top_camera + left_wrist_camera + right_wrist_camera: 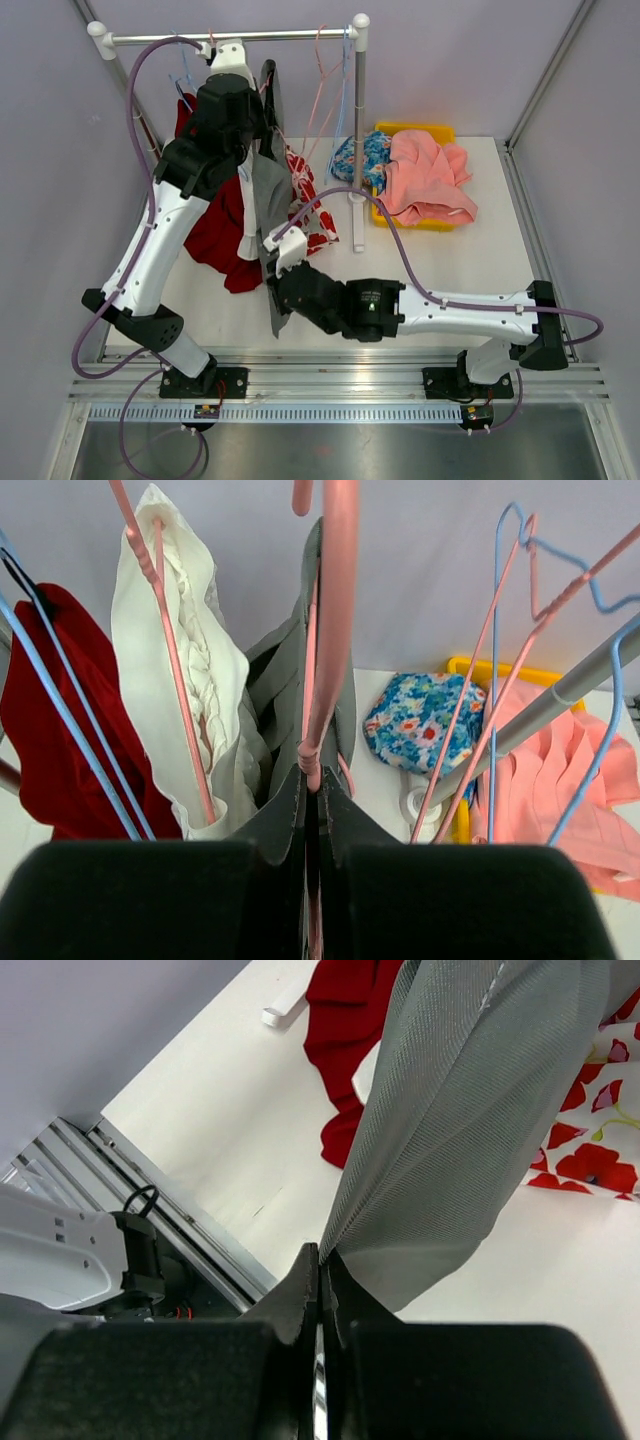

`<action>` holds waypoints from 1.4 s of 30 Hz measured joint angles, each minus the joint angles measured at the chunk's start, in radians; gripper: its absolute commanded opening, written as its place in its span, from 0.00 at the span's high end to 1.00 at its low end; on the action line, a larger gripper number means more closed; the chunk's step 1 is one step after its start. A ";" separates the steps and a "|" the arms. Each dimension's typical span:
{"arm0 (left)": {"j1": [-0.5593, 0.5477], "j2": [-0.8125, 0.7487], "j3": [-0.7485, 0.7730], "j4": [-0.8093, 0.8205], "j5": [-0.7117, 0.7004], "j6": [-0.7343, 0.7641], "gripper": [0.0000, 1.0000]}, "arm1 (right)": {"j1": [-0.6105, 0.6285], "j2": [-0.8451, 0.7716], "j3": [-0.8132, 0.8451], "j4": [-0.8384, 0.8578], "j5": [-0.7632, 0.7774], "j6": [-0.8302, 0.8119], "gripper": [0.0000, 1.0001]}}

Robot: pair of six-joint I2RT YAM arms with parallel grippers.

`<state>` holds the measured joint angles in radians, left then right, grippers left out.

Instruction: Remove the skirt from the hanger

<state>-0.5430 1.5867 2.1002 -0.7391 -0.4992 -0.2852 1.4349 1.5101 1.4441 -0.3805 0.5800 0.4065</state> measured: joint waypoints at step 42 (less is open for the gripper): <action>0.041 0.185 0.204 -0.220 -0.077 0.094 1.00 | 0.358 0.345 0.333 -0.425 0.652 0.287 1.00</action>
<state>-0.5018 1.7718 2.3039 -0.9596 -0.5758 -0.1913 1.7927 1.8553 1.7767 -0.8059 1.2316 0.6937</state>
